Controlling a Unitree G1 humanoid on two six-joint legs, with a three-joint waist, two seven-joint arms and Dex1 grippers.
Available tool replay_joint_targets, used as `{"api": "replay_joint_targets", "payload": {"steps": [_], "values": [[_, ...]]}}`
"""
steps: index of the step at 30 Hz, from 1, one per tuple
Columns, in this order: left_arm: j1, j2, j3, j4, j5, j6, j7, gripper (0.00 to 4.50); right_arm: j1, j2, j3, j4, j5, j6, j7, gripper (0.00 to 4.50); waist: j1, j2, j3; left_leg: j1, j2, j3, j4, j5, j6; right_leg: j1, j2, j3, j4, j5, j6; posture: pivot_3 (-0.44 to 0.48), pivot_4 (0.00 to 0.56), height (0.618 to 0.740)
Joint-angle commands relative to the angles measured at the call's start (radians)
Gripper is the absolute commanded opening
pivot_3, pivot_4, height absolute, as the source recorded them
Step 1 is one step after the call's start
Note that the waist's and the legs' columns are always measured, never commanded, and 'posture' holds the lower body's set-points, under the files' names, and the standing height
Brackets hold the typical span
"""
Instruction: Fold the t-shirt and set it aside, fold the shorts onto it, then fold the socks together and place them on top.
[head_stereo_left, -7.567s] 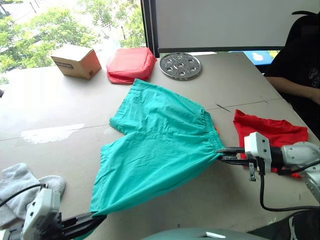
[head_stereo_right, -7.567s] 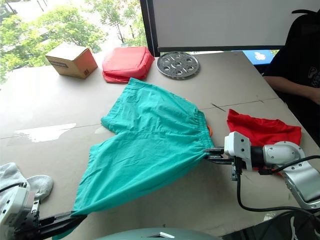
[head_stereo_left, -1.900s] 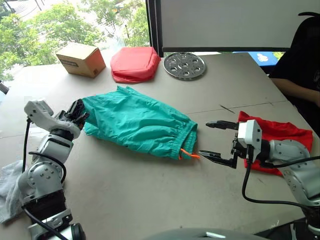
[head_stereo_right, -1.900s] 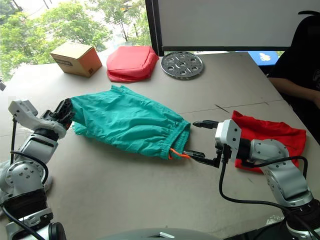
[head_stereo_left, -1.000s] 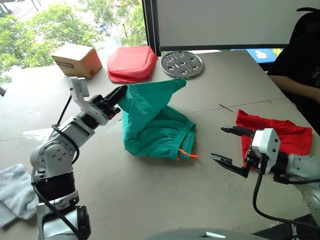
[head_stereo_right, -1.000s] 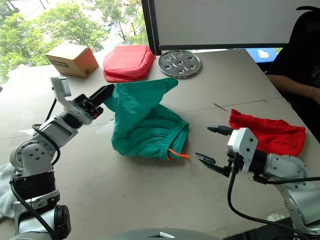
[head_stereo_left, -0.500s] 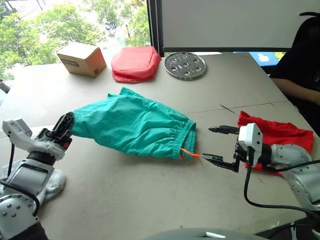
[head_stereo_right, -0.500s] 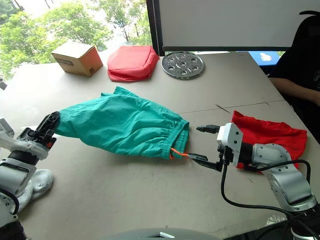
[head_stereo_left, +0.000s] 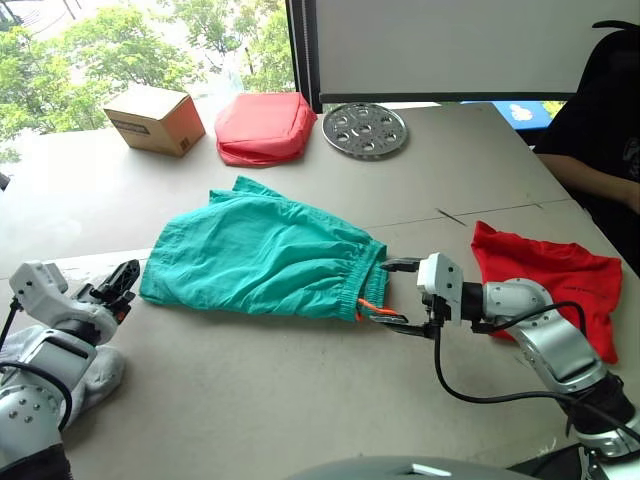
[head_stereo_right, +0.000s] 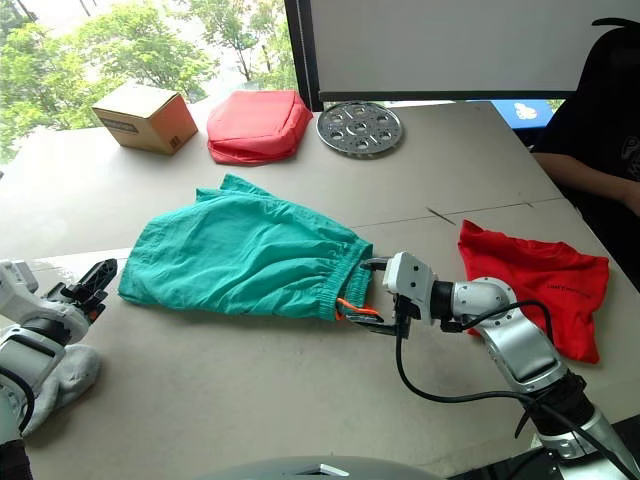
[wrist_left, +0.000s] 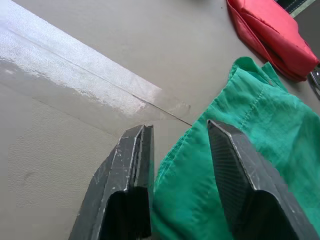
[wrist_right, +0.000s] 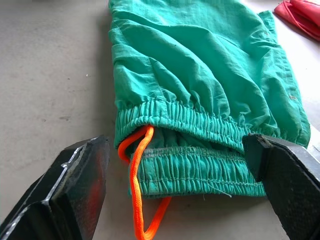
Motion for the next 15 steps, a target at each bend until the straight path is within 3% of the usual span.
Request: {"api": "replay_joint_targets", "payload": {"steps": [1,2,3,8,15], "values": [[0.041,0.033,0.143,0.035,-0.236,0.116,-0.035,3.83,0.032,-0.011,-0.062,-0.082,0.07,-0.031,0.034,4.5,0.0,0.0,0.0,0.0,0.0,0.0,0.0,0.0,0.0,0.0,0.0,0.0,0.0,0.0,0.0,0.0,0.15,0.74],[0.079,0.047,0.157,0.05,-0.293,0.178,-0.051,4.32,0.042,-0.013,-0.072,-0.095,0.088,-0.036,0.043,4.5,-0.002,0.0,0.0,0.0,0.0,0.0,0.0,0.0,0.0,0.0,-0.001,0.0,0.0,0.0,0.0,0.0,0.15,0.74],[0.126,0.06,0.159,0.055,-0.354,0.242,-0.07,4.47,0.048,-0.016,-0.081,-0.107,0.104,-0.041,0.054,4.5,-0.004,0.0,0.0,0.001,0.0,0.0,0.0,0.0,0.0,0.0,-0.001,0.0,0.0,0.0,0.0,0.0,0.15,0.74],[0.271,0.053,0.07,-0.051,-0.476,0.364,-0.082,4.47,0.04,-0.028,-0.106,-0.139,0.14,-0.048,0.088,4.5,-0.001,0.001,0.0,0.001,0.001,0.001,0.0,0.0,0.0,0.0,-0.002,0.001,0.001,-0.002,0.004,0.0,0.15,0.74],[0.128,-0.081,-0.04,-0.062,-0.345,0.183,0.147,4.47,0.035,-0.038,-0.109,-0.16,0.148,-0.035,0.087,4.5,0.023,0.007,-0.003,0.001,0.0,0.0,0.001,0.0,-0.004,0.001,-0.008,-0.002,0.002,0.0,0.001,0.0,0.15,0.74]]}}
